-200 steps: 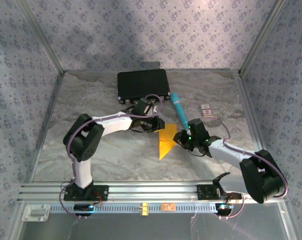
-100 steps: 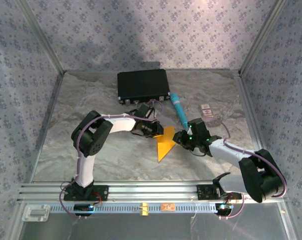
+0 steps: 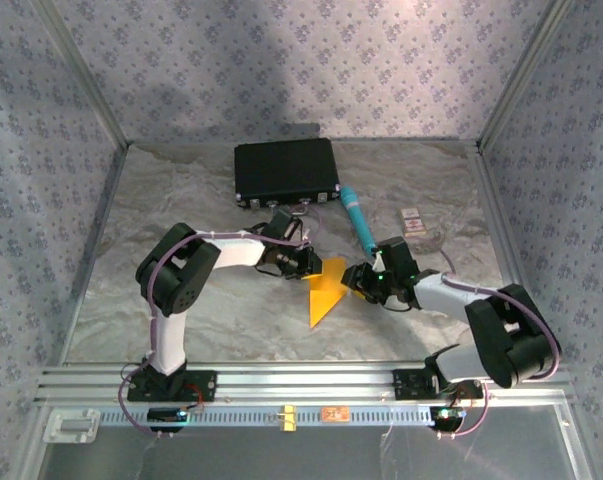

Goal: Fold a paper plane with a square sheet of paper (pick it up from the middle)
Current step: Rotate the paper at the center of the table, then fold the wing for the fifth time at the center of the table.

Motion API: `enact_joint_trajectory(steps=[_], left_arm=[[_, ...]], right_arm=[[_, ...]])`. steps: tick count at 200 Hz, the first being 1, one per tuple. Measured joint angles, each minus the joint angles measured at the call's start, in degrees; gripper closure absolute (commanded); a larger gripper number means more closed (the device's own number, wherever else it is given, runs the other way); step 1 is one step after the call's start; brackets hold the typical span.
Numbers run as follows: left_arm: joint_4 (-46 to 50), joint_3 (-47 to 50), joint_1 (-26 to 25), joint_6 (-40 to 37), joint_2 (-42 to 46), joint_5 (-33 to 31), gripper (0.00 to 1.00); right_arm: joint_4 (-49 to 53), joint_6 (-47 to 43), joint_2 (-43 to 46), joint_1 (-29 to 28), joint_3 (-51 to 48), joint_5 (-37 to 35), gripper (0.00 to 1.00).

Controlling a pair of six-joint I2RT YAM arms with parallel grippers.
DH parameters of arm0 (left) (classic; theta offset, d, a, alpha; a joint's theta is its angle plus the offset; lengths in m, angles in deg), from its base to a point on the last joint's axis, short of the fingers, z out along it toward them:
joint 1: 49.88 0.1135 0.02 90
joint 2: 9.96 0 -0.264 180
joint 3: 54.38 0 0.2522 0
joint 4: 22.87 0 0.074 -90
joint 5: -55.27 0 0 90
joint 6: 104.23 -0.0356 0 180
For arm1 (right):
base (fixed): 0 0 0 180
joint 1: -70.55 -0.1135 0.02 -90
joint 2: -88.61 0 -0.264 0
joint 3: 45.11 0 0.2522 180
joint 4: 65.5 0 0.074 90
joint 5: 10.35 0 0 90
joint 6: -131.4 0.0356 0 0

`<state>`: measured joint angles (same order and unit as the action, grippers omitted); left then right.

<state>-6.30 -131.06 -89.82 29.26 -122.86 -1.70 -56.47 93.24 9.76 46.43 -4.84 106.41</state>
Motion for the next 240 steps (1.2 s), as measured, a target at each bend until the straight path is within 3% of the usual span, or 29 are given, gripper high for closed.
enact_joint_trajectory(steps=[97, 240], left_arm=[[0.04, 0.00, 0.20, 0.02, 0.00, 0.20, 0.83], [-0.09, 0.09, 0.20, 0.02, 0.00, 0.24, 0.83]], right_arm=[[-2.84, 0.66, -2.43, -0.28, 0.39, 2.86, 0.61], [-8.44, -0.28, -5.25, 2.03, 0.87, 8.17, 0.61]])
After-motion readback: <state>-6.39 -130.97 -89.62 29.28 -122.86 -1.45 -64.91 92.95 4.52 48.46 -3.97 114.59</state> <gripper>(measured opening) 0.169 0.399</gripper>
